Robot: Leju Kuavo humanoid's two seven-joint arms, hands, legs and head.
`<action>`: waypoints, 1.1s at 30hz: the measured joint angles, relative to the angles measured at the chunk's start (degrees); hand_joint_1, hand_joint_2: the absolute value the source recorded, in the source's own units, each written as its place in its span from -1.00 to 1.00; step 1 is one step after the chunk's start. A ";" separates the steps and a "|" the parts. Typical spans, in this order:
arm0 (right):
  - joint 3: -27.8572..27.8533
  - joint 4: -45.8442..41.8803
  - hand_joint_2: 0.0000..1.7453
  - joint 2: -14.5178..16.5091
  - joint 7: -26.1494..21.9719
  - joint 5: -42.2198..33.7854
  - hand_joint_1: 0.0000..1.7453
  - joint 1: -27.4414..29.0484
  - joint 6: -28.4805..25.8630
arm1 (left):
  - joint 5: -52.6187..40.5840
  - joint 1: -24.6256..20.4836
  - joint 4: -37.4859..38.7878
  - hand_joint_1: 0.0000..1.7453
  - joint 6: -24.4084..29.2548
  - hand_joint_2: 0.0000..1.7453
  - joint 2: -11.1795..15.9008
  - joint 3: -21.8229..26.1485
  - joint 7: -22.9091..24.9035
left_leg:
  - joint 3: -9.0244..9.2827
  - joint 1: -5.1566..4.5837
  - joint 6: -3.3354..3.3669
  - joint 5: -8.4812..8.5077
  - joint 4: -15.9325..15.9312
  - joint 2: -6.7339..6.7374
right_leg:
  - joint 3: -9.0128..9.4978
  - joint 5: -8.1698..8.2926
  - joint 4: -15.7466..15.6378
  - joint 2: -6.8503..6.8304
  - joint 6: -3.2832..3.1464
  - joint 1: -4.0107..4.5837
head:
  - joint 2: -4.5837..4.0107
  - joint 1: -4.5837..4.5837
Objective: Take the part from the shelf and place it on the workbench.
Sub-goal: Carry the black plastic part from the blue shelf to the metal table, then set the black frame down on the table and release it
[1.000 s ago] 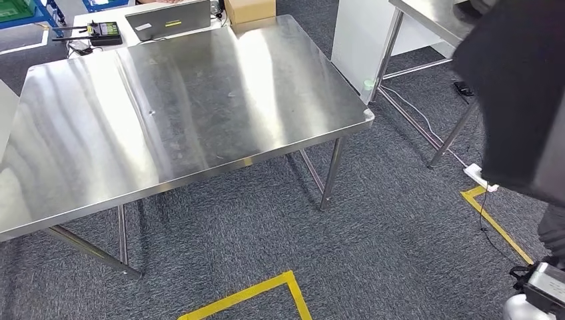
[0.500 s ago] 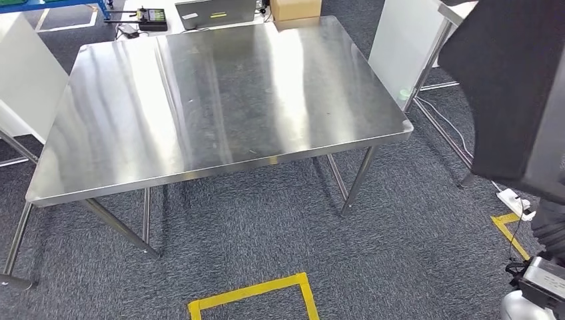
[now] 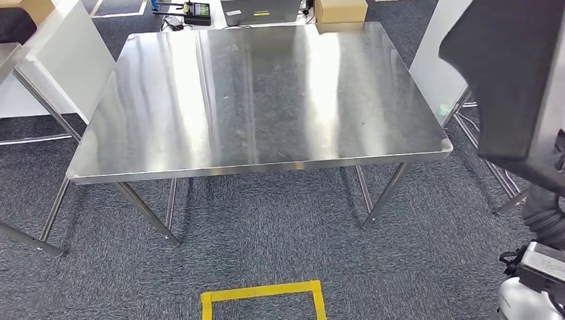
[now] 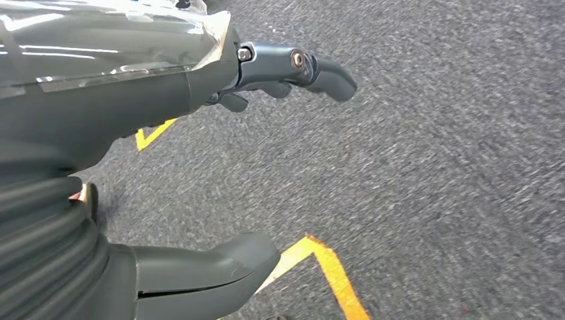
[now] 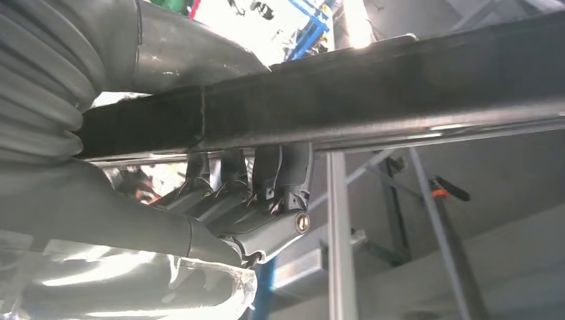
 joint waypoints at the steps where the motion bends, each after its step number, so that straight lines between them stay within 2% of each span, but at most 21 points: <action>1: 0.24 0.69 1.00 -0.24 -0.16 -0.49 1.00 -0.59 0.11 | 0.01 0.04 0.01 -1.00 0.16 1.00 -0.02 0.03 -0.02 | -0.04 -0.09 0.14 -0.08 0.03 -0.04 | 0.21 0.17 -0.56 0.12 -0.42 0.09 | 0.00 -0.01; 2: 0.39 1.04 1.00 -0.32 -0.16 -0.59 1.00 -0.85 0.13 | 0.01 0.07 0.01 -1.00 0.20 1.00 -0.05 0.04 -0.02 | 0.06 -0.08 0.41 -0.03 -0.11 0.03 | 0.21 0.19 -0.53 0.15 -0.47 0.18 | 0.00 -0.01; 7: 0.62 2.01 1.00 -0.46 -0.17 -0.62 1.00 -1.26 0.14 | 0.01 0.05 0.01 -1.00 0.20 1.00 -0.08 0.05 -0.02 | 0.32 -0.04 0.19 0.06 -0.49 0.10 | 0.24 0.08 -0.51 0.21 -0.64 0.30 | 0.00 -0.02; 13: 0.69 2.74 1.00 -0.71 -0.17 -0.79 1.00 -1.52 0.14 | 0.01 0.05 0.01 -1.00 0.23 1.00 -0.08 0.05 -0.02 | 0.33 0.05 -1.05 -0.07 -0.56 0.12 | 0.25 -0.09 -0.46 0.20 -0.90 0.42 | 0.00 -0.01; 24: 1.85 5.75 1.00 -2.05 0.40 -2.56 1.00 -4.29 1.70 | -0.63 0.06 0.03 -1.00 -0.45 1.00 -0.08 0.05 -0.47 | 0.28 -0.36 -1.14 -0.13 -0.49 0.18 | 0.30 -0.09 -0.51 0.20 -0.88 0.07 | 0.00 -0.01; 26: 2.08 8.09 1.00 -3.45 5.63 -1.94 1.00 -6.06 6.49 | -0.86 0.23 0.04 -1.00 -2.92 1.00 -0.02 0.04 -1.67 | 0.29 -0.43 -1.12 -0.14 -0.48 0.29 | 0.33 -0.08 -0.51 0.30 -0.86 0.00 | 0.00 -0.02; 28: 2.15 14.52 1.00 -6.77 13.32 -1.46 1.00 -10.30 13.91 | -1.11 0.31 0.07 -1.00 -5.62 1.00 0.15 0.01 -2.81 | 0.31 -0.50 -1.08 -0.16 -0.45 0.54 | 0.35 -0.03 -0.52 0.51 -0.81 -0.04 | 0.00 -0.01; 29: 2.07 18.99 1.00 -8.67 15.67 -1.21 1.00 -12.90 16.54 | -1.17 0.26 0.09 -1.00 -6.34 1.00 0.26 -0.03 -3.05 | 0.30 -0.53 -1.03 -0.14 -0.41 0.61 | 0.33 0.00 -0.52 0.58 -0.78 -0.06 | 0.00 0.00; 30: 1.97 23.86 1.00 -10.49 16.55 -0.92 1.00 -15.43 18.24 | -1.22 0.22 0.10 -1.00 -6.76 1.00 0.40 -0.06 -3.19 | 0.27 -0.56 -0.97 -0.09 -0.36 0.61 | 0.30 0.05 -0.52 0.59 -0.73 -0.09 | 0.00 0.01; 33: 1.89 35.25 1.00 -14.15 15.31 -0.21 1.00 -21.48 20.06 | -1.40 0.39 0.10 -1.00 -7.11 1.00 0.80 -0.09 -3.50 | 0.08 -0.64 -0.75 0.11 -0.28 0.44 | 0.16 0.22 -0.52 0.50 -0.64 -0.20 | 0.00 -0.01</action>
